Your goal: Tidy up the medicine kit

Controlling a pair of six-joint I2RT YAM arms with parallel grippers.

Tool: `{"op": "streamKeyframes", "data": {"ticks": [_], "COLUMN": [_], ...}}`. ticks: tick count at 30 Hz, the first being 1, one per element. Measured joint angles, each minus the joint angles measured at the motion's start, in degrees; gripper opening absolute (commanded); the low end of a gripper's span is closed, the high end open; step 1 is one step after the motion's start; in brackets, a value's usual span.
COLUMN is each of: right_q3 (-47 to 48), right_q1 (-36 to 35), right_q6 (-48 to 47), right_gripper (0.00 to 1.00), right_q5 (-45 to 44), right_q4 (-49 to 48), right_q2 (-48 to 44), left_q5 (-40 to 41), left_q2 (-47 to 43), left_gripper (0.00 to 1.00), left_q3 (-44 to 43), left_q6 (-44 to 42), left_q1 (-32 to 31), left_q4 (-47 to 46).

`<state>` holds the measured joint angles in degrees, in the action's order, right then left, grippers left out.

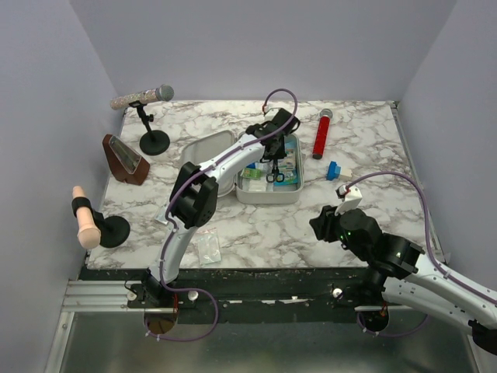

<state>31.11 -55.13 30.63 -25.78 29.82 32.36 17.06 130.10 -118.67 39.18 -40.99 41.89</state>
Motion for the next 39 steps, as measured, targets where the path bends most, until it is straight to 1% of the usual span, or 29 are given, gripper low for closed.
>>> {"op": "streamKeyframes", "data": {"ticks": [6,7,10,13,15,17,20,22,25,27,29,32,34,36,39], "right_q3": [0.00,0.00,0.00,0.00,0.00,-0.02,-0.26,-0.76,-1.90,-2.34,-2.38,-2.43,-2.54,-2.82,-3.37], "right_q1": [0.00,0.00,0.00,0.00,0.00,0.00,0.00,0.00,0.00,0.00,0.00,0.00,0.00,0.00,0.00], "right_q6": [0.00,0.00,0.00,0.00,0.00,-0.04,-0.28,-0.85,-1.60,-2.08,-2.34,-2.69,-2.84,-2.99,-3.08], "right_gripper": [0.51,0.51,0.51,0.51,0.51,0.51,0.51,0.51,0.51,0.51,0.51,0.51,0.51,0.51,0.51], "right_q5": [-0.11,-0.11,-0.11,-0.09,-0.09,-0.07,0.00,0.61,2.45,3.76,5.29,7.50,8.87,9.97,11.08], "right_q4": [0.00,0.00,0.00,0.00,0.00,-0.04,-0.59,-1.81,-4.22,-5.92,-7.54,-9.84,-11.15,-12.28,-13.55], "right_q2": [0.15,0.26,0.31,0.28,0.04,-0.28,-0.70,-0.63,0.26,1.95,4.13,7.23,8.44,8.83,8.83], "left_q5": [0.04,0.13,0.33,1.07,2.16,3.87,6.73,9.16,11.32,12.79,13.73,14.47,14.45,13.88,10.75], "left_q2": [-0.15,-1.40,-2.82,-6.95,-12.52,-20.76,-36.92,-50.53,-66.31,-73.94,-76.43,-75.69,-75.38,-75.06,-72.13], "left_gripper": [0.61,0.65,0.66,0.66,0.65,0.65,0.65,0.66,0.69,0.70,0.75,0.75,0.75,0.75,0.75], "left_q3": [0.33,1.64,2.99,7.19,13.49,21.66,35.28,45.38,57.42,64.41,68.96,73.55,75.73,77.09,78.99], "left_q6": [0.28,-0.15,-0.42,-0.68,-0.98,-1.09,0.00,2.86,8.79,13.57,17.79,22.99,24.85,25.14,23.39], "left_q1": [0.07,0.13,0.37,0.44,0.42,0.28,-0.13,-0.81,-2.23,-3.15,-3.54,-3.15,-1.36,2.73,11.06], "left_q4": [-0.39,-0.31,-0.33,0.02,-0.46,-1.27,-1.88,-1.46,-0.11,3.21,6.82,10.58,11.19,10.54,7.32]}}
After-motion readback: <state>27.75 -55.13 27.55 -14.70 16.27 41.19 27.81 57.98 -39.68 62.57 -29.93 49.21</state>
